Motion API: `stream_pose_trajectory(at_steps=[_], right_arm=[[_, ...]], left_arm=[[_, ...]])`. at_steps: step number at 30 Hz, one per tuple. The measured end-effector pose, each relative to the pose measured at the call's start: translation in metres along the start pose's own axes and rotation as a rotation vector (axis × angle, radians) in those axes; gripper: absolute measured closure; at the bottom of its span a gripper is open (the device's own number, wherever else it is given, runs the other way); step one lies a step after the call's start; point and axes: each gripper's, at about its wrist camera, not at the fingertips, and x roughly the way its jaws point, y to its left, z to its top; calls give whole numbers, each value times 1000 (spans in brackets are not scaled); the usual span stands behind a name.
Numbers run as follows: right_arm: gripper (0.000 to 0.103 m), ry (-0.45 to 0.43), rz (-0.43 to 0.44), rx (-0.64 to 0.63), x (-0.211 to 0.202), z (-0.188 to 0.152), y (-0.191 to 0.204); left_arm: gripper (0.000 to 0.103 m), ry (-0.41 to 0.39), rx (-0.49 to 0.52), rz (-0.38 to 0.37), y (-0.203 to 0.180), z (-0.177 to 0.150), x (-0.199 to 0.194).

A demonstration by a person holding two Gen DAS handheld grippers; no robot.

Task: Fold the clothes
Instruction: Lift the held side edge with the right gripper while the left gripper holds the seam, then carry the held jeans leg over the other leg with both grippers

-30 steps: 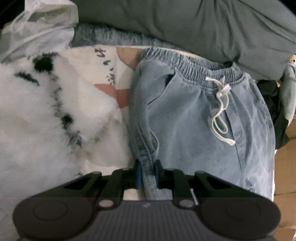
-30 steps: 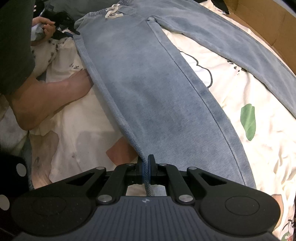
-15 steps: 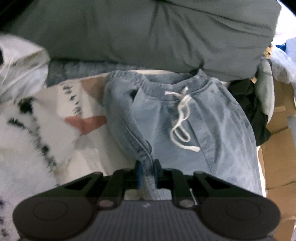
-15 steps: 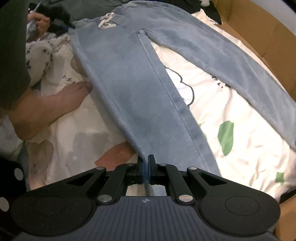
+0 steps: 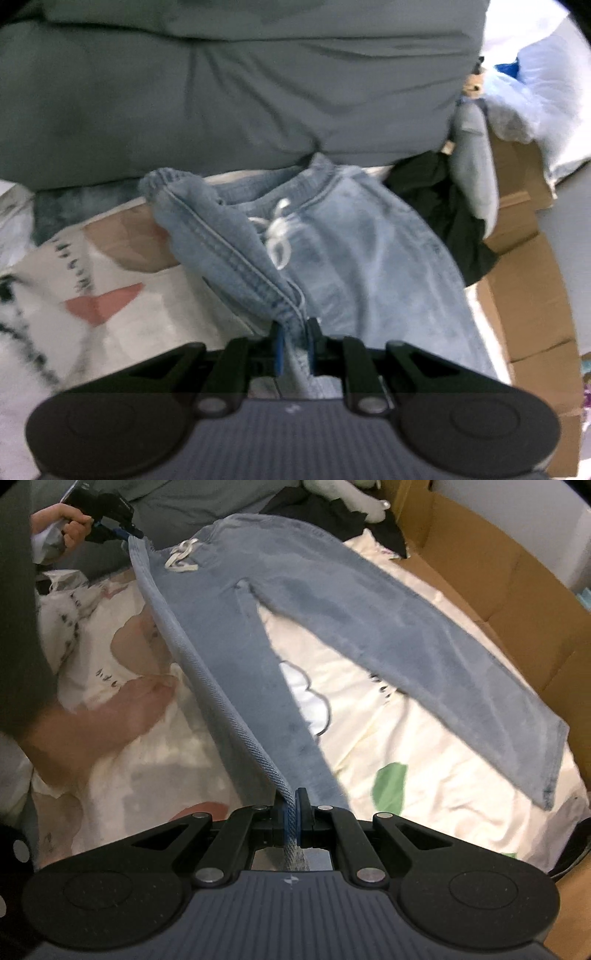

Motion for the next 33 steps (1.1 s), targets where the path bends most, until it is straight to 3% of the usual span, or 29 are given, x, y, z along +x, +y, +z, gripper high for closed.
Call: stream_pose_trajectory(at_steps=[11, 21, 33], right_arm=[[102, 31, -84, -11, -21, 43, -27], [102, -16, -124, 4, -19, 66, -57], [102, -54, -188, 111, 1, 89, -108]], left_arm=[[91, 9, -9, -89, -33, 26, 3], [91, 2, -13, -77, -53, 39, 5], [92, -25, 26, -109, -105, 52, 43]])
